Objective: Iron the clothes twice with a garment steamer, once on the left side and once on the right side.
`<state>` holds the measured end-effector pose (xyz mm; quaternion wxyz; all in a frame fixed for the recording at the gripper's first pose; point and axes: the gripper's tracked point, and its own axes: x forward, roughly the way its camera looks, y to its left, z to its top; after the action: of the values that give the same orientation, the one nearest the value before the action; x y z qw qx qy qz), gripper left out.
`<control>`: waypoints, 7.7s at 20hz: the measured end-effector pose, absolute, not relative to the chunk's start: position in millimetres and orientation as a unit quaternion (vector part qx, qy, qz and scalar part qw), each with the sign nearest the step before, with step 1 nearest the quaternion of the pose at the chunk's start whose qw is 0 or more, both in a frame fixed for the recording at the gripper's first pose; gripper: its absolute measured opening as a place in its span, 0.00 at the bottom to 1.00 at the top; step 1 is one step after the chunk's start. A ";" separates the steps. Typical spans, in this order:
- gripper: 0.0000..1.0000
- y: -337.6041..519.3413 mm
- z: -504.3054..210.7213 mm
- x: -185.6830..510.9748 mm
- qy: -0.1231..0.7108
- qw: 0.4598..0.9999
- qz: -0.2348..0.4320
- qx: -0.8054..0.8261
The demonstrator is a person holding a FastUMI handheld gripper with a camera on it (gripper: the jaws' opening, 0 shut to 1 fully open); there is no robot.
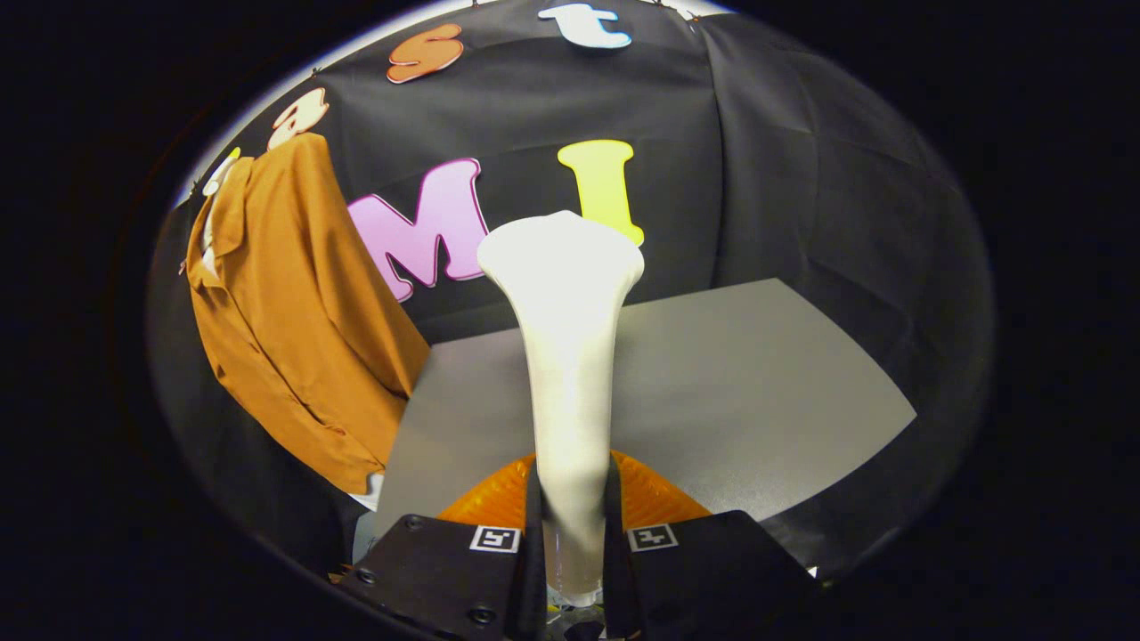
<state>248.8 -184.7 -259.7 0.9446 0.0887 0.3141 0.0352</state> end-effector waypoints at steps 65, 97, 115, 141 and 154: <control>0.29 83.0 -457.3 164.5 0.383 0.924 0.010 -0.016; 0.29 219.7 -200.8 192.0 0.091 0.988 0.104 -0.063; 0.29 251.0 -281.0 254.9 0.124 0.986 0.052 -0.096; 0.29 177.7 -471.7 156.9 0.333 0.935 0.067 -0.103; 0.29 142.2 -379.9 138.6 0.254 0.962 0.065 -0.075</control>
<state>138.6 142.2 -379.9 0.9620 -0.0748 0.2545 0.0651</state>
